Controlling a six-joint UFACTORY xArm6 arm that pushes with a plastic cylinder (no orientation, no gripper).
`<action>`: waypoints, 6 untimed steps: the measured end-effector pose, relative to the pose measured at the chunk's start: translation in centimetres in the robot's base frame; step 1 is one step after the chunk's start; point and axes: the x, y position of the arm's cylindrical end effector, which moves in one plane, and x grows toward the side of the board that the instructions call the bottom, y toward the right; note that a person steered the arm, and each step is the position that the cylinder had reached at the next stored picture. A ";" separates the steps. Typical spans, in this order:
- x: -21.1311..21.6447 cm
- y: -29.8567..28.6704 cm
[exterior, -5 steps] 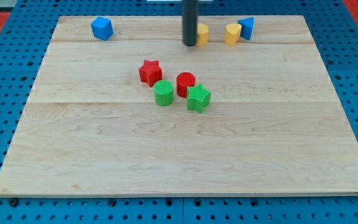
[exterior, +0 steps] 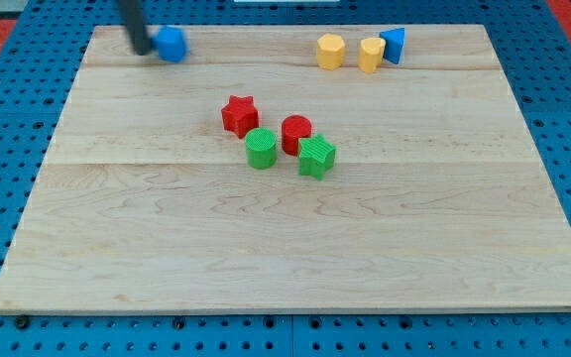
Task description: Place the blue cube above the yellow hexagon
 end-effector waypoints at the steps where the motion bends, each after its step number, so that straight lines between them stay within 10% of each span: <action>1: 1.3 4.9; 2: -0.9 -2.3; 5: -0.4 17.6; 6: -0.9 9.5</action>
